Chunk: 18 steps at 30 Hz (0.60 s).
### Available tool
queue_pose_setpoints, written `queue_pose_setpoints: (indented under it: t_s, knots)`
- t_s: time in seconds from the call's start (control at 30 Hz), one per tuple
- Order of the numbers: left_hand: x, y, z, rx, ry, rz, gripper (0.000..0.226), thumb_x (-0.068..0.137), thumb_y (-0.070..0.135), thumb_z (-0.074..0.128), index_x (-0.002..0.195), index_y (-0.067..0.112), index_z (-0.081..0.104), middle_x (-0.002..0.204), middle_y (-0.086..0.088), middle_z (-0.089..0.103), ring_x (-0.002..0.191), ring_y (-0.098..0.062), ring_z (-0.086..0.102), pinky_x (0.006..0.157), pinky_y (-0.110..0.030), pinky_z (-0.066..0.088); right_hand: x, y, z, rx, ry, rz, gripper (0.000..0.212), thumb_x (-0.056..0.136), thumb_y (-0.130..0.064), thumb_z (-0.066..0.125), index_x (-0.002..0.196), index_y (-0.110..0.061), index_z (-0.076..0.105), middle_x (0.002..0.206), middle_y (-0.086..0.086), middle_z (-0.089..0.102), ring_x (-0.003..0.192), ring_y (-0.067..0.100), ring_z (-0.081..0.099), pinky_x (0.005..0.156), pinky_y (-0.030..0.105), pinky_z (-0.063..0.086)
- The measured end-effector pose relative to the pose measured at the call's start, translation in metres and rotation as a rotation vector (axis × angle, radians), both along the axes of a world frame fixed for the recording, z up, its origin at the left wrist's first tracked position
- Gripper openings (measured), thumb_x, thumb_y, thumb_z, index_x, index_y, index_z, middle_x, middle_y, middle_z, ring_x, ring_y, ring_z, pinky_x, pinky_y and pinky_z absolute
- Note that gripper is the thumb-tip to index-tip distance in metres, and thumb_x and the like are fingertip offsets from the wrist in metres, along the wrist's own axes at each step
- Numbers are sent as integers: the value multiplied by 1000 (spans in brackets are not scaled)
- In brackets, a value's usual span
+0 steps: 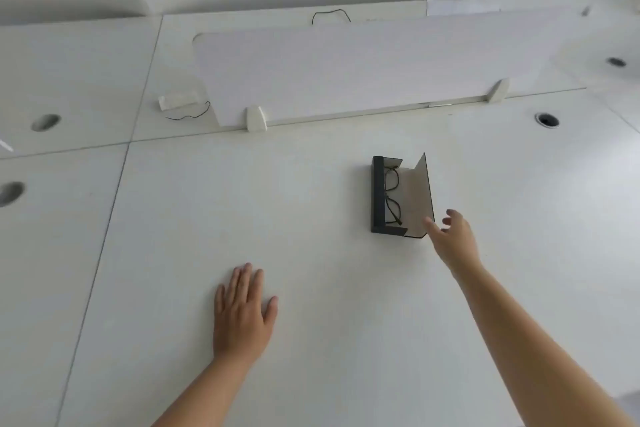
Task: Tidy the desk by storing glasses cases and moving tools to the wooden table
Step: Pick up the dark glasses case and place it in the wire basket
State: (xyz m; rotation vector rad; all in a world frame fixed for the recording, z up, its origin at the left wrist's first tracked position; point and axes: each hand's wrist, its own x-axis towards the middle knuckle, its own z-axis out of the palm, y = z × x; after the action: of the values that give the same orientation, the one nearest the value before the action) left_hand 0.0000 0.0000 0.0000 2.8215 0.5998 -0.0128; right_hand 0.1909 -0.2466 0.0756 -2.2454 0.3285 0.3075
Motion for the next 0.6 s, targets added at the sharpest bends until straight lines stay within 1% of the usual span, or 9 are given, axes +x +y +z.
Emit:
queue_pose_setpoints:
  t_s: [0.03, 0.1, 0.17, 0.2, 0.3, 0.33, 0.4, 0.47, 0.6]
  knots:
    - [1, 0, -5, 12, -69, 14, 71, 89, 49, 3, 107, 7, 57, 113, -18, 67, 112, -27, 50, 92, -41, 26, 10, 7, -4, -49, 19, 21, 50, 86, -28, 52, 125, 1, 38, 125, 21, 50, 109, 35, 50, 84, 39, 42]
    - [3, 1, -6, 35, -112, 22, 63, 89, 48, 10, 108, 7, 55, 114, -19, 66, 114, -24, 40, 93, -41, 25, 21, 18, -7, -86, 54, 42, 31, 85, -17, 48, 104, 7, 50, 93, 22, 57, 83, 35, 51, 65, 32, 38]
    - [0, 2, -12, 81, -160, 45, 50, 84, 42, 29, 108, 8, 55, 114, -20, 66, 115, -23, 37, 93, -42, 24, 26, 27, -7, -146, 49, 52, 11, 81, -2, 41, 79, 6, 49, 64, 14, 47, 69, 31, 42, 49, 28, 28]
    - [1, 2, -11, 73, -149, 42, 48, 77, 39, 35, 108, 8, 55, 114, -20, 66, 115, -23, 36, 93, -42, 24, 23, 28, -8, -201, 13, 83, 9, 79, 4, 38, 76, 3, 47, 63, 13, 45, 69, 31, 41, 47, 29, 26]
    - [1, 2, -12, 91, -156, 47, 48, 74, 38, 36, 110, 11, 50, 115, -19, 66, 115, -22, 36, 93, -42, 24, 10, 30, -10, -432, -160, 247, 28, 80, 8, 40, 106, 1, 48, 100, 22, 53, 92, 38, 48, 66, 37, 40]
    - [0, 2, -12, 85, -159, 48, 45, 77, 40, 34, 111, 12, 48, 115, -19, 66, 115, -22, 36, 93, -42, 25, 3, 32, -15, -487, -155, 311, 36, 85, -1, 44, 121, -3, 42, 121, 23, 47, 108, 40, 44, 81, 43, 42]
    - [1, 1, -10, 46, -150, 61, 49, 88, 45, 17, 111, 13, 47, 115, -18, 66, 115, -22, 37, 95, -41, 24, -13, 35, -24, -574, -80, 425, 53, 90, -31, 44, 137, -13, 23, 146, 22, 22, 132, 37, 23, 106, 47, 27]
    - [1, 2, -7, -12, -121, 56, 61, 88, 51, 4, 111, 13, 47, 115, -18, 66, 115, -22, 37, 103, -37, 18, -22, 38, -32, -621, -59, 455, 70, 85, -47, 47, 139, -15, 16, 149, 21, 14, 137, 34, 13, 112, 44, 16]
    - [2, 4, -5, -64, -120, 46, 62, 87, 53, 4, 111, 14, 47, 114, -17, 67, 114, -22, 38, 110, -25, 1, -11, 46, -32, -520, -124, 279, 80, 73, -39, 67, 133, -7, 24, 129, 20, 43, 118, 37, 39, 100, 44, 33]
